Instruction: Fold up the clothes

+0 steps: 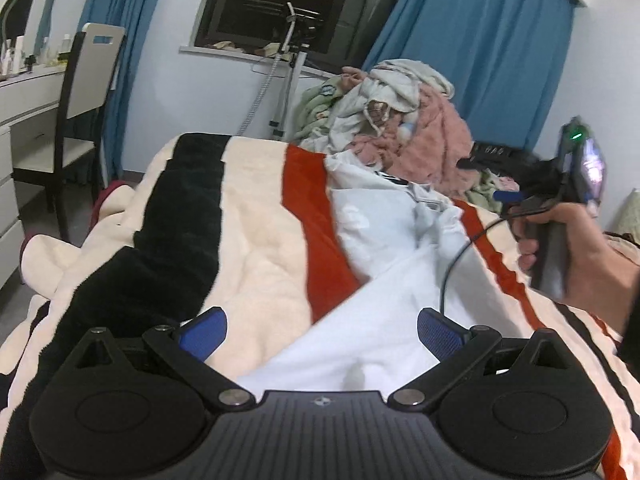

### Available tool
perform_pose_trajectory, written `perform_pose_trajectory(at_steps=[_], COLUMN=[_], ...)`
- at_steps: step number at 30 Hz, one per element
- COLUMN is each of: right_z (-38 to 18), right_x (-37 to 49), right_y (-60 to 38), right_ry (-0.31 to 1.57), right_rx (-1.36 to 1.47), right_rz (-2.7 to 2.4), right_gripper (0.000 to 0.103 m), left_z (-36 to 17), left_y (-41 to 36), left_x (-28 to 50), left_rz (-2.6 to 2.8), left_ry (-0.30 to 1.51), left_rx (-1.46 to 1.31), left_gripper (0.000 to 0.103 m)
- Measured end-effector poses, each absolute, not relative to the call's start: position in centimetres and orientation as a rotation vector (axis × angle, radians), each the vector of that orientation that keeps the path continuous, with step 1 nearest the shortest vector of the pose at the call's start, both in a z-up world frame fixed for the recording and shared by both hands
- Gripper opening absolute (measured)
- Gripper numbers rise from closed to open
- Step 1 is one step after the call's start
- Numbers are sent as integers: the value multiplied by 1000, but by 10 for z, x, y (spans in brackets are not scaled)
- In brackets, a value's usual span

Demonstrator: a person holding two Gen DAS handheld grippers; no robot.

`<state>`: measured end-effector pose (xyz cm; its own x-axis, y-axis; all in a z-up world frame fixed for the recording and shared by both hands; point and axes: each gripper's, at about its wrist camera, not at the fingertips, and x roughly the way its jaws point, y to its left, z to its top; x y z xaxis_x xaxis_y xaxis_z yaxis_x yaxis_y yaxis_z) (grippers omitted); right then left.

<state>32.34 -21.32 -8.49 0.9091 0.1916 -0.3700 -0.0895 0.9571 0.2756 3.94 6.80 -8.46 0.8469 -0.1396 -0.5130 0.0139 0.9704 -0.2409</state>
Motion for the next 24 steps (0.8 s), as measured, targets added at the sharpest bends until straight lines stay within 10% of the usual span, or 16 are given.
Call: perform_pose_trajectory(at_steps=[24], right_z=[-90], right_x=[12], right_y=[-240], right_ry=[406], right_rx=[286], right_rz=[109], right_gripper=[83], left_z=[-66], left_y=[51], left_x=[-19], left_rz=[-73], left_ry=[674], left_rx=[-249], left_gripper=[103])
